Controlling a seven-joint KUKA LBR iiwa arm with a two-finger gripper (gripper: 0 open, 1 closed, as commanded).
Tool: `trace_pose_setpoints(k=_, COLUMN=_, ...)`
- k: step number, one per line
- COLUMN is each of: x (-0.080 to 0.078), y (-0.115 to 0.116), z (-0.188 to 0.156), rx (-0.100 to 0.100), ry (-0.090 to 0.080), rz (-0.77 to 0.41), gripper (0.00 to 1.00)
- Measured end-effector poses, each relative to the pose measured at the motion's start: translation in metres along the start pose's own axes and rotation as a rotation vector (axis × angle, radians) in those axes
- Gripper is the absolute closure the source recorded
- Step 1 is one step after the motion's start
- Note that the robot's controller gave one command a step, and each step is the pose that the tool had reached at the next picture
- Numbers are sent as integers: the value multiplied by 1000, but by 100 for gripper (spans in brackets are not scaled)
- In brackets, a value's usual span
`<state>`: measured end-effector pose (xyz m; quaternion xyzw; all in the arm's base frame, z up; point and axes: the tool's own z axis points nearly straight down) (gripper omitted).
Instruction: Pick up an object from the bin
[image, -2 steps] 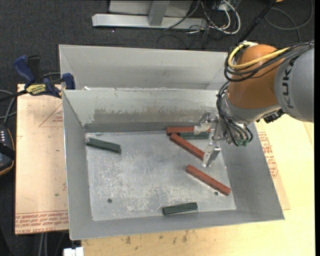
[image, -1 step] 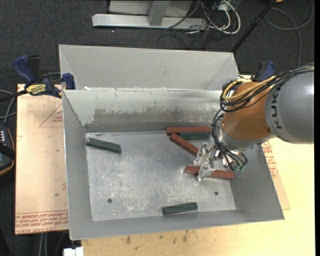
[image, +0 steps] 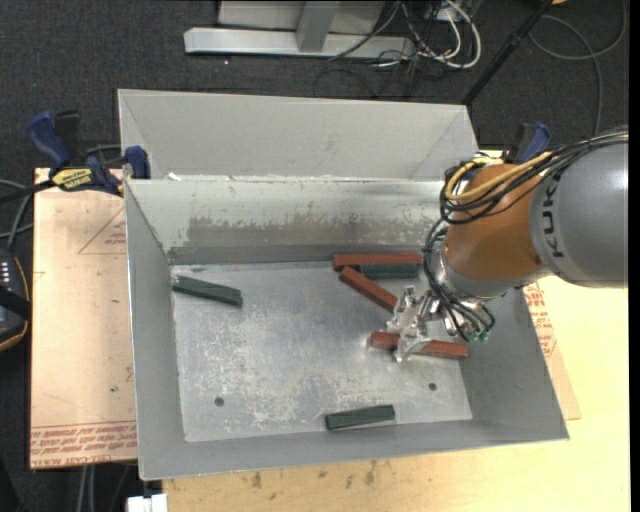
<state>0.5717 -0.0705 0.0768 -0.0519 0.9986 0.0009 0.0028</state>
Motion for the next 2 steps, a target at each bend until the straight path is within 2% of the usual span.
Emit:
trace_pose_setpoints(k=1, x=1, y=-1, z=-3, rx=-3, ry=-6, rz=-125, gripper=100)
trace_pose_setpoints(k=2, x=-14, y=-19, z=-138, rx=1, ry=2, rz=-158, gripper=100)
